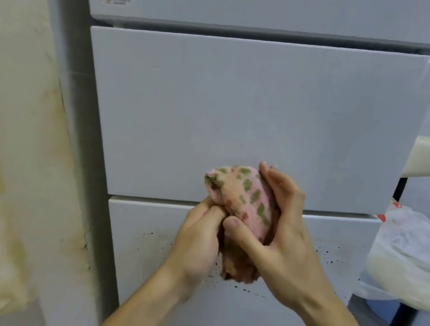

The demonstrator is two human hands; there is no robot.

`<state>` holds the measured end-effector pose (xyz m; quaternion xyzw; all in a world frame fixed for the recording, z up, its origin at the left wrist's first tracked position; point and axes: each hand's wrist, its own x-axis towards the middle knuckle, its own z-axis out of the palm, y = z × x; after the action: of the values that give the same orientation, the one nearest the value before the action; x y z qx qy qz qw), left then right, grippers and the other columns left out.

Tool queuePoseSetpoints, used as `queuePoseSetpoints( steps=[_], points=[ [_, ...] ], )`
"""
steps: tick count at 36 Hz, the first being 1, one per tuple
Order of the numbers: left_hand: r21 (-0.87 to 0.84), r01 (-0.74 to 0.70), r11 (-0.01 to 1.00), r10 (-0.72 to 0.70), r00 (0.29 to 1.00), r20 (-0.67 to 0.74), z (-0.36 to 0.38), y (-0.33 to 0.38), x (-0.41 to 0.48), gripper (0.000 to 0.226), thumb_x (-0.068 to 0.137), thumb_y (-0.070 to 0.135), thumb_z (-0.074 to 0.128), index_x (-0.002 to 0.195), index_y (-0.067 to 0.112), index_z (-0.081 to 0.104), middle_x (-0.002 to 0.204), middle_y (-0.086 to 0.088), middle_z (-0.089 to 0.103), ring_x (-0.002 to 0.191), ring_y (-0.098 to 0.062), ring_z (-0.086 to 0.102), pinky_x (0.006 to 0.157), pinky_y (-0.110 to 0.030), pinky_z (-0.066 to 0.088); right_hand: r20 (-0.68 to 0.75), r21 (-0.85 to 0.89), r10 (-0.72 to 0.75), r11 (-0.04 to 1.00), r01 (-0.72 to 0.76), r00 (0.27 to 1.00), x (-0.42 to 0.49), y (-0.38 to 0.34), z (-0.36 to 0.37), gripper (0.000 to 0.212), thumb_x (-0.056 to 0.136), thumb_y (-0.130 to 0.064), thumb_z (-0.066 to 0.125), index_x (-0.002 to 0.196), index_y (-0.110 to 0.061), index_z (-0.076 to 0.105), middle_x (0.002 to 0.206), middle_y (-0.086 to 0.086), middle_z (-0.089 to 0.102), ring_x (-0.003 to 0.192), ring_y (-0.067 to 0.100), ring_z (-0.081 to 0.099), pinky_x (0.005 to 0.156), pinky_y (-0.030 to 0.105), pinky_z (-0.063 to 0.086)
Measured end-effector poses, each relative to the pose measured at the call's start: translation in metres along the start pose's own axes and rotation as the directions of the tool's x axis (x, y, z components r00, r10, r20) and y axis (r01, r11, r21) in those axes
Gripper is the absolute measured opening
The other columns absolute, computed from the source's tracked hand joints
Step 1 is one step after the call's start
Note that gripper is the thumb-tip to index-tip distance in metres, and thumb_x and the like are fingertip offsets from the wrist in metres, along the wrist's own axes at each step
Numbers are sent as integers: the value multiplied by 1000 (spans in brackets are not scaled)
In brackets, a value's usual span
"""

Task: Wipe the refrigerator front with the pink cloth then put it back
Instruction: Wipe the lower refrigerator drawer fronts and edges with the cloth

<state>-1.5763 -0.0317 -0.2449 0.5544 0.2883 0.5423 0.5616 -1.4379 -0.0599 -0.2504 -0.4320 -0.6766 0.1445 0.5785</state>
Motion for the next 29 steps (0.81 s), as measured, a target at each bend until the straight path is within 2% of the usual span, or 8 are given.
queuePoseSetpoints(
  steps=[5, 10, 13, 16, 18, 23, 25, 29],
  points=[
    [13, 55, 998, -55, 998, 18, -5, 15, 6, 38, 111, 14, 33, 127, 10, 68, 120, -15, 76, 115, -31, 72, 101, -58, 56, 209, -85, -81, 991, 100, 975, -9, 0, -22, 106, 68, -57, 92, 150, -49, 26, 167, -35, 9, 157, -6, 9, 126, 26, 26],
    [70, 33, 997, -36, 999, 39, -10, 31, 12, 37, 113, 16, 32, 124, 16, 68, 106, -8, 80, 101, -22, 77, 77, -37, 64, 288, -328, -148, 913, 243, 946, -9, 9, -39, 115, 79, -39, 91, 163, -47, 13, 173, -24, -5, 160, 0, 4, 117, 23, 27],
    [119, 13, 993, -13, 1000, -7, -12, 36, 14, 38, 113, 16, 32, 121, 20, 68, 107, -8, 80, 103, -25, 77, 84, -45, 63, 188, -273, -193, 932, 240, 963, -9, 9, -42, 87, 83, -31, 90, 155, -40, 42, 171, -22, 19, 157, 4, 24, 120, 28, 34],
    [163, 10, 987, -5, 1000, -29, -15, 37, 14, 36, 113, 17, 33, 120, 24, 68, 111, -5, 79, 108, -22, 75, 96, -49, 59, 111, -218, -206, 949, 226, 972, -10, 3, -43, 46, 85, -34, 77, 129, -42, 69, 157, -24, 47, 151, 4, 38, 122, 29, 38],
    [196, 17, 980, -14, 1000, -16, -16, 38, 12, 34, 114, 19, 34, 121, 25, 67, 113, -3, 79, 109, -22, 75, 97, -50, 59, 112, -136, -109, 983, 124, 988, -10, -3, -43, 39, 81, -34, 69, 119, -44, 75, 146, -27, 56, 145, 3, 46, 114, 35, 42],
    [325, 33, 945, -24, 999, -30, -20, 38, 10, 33, 113, 24, 37, 115, 25, 70, 99, -1, 80, 95, -24, 76, 77, -40, 62, -12, -49, -34, 998, 34, 999, -9, -17, -37, 7, 86, -28, 71, 89, -28, 77, 97, -9, 77, 98, 12, 71, 83, 21, 54],
    [373, 64, 925, -57, 998, -31, -18, 41, 9, 26, 111, 25, 43, 114, 26, 69, 91, 2, 79, 83, -17, 75, 62, -27, 56, -75, 30, 37, 999, -35, 996, -4, -22, -35, 11, 89, -16, 75, 79, -19, 75, 73, 0, 73, 72, 14, 69, 68, 20, 51],
    [670, 27, 742, 50, 994, -96, -18, 39, 7, 10, 98, 26, 66, 103, 21, 59, 87, 7, 72, 78, -14, 66, 70, -28, 48, -172, 193, 245, 958, -211, 954, 12, -38, -36, 30, 83, -38, 75, 68, -13, 67, 58, -2, 60, 55, 14, 56, 55, 19, 45]
  ],
)
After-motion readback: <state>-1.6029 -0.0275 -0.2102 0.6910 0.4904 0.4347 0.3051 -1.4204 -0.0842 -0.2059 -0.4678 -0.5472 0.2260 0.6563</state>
